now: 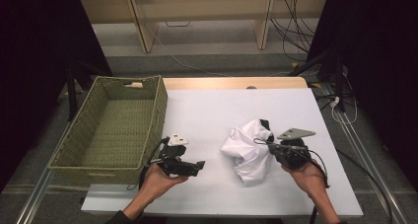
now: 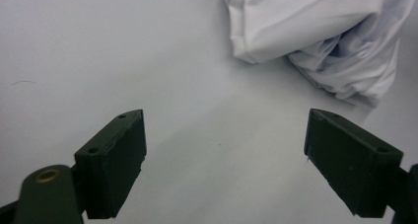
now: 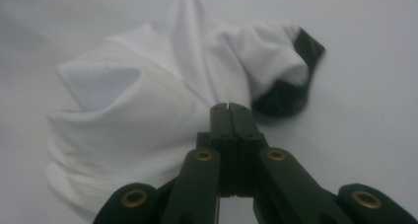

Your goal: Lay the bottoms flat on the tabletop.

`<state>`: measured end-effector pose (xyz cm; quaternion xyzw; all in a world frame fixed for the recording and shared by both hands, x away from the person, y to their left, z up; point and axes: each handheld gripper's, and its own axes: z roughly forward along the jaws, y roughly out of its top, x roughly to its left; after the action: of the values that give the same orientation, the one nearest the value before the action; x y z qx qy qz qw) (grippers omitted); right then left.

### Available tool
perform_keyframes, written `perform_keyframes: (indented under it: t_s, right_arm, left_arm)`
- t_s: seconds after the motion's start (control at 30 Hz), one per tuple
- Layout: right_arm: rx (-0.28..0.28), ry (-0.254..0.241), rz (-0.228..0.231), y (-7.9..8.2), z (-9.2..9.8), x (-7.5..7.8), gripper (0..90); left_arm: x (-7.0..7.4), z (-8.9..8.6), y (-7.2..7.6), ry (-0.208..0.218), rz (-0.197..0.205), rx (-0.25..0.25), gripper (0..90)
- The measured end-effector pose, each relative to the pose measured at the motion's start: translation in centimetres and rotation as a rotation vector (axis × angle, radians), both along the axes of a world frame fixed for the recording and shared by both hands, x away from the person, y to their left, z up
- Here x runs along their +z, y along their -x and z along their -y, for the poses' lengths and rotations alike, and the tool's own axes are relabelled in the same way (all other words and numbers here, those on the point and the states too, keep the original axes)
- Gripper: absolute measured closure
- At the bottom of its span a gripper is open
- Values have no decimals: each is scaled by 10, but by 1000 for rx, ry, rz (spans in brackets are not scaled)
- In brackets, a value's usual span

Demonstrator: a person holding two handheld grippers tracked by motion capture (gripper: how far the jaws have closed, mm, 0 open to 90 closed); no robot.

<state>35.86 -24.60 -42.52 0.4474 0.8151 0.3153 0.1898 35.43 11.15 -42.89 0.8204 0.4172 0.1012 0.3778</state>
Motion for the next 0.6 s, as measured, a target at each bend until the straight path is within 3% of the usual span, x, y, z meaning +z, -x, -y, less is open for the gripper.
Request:
perform_keyframes:
  t_s: [0.13, 0.3, 0.33, 0.37, 0.47, 0.53, 0.57, 0.6]
  right_arm:
    - [-37, 23, -60, -2, 15, -15, 900]
    - [-33, 34, -61, -3, 11, -16, 892]
    - [-47, 11, -30, -1, 10, -6, 783]
    - [-47, 11, -30, -1, 10, -6, 783]
    - [-58, -47, 23, 3, 6, 11, 572]
    - [-24, -102, 53, 6, -1, 22, 491]
    - [25, -120, 61, 9, -14, 30, 445]
    - [25, -120, 61, 9, -14, 30, 445]
  left_arm:
    - [-1, 2, 0, -4, -1, -4, 159]
    - [-1, 1, -1, -4, -1, -2, 159]
    - [-1, 0, -1, -3, -1, -1, 159]
    - [-1, 0, -1, -3, -1, 1, 159]
    - [0, -1, -1, -2, 0, 3, 159]
    - [0, 0, -1, -2, 1, 4, 159]
    - [0, 0, -1, -2, 1, 3, 159]
    - [0, 0, -1, -3, 2, 4, 159]
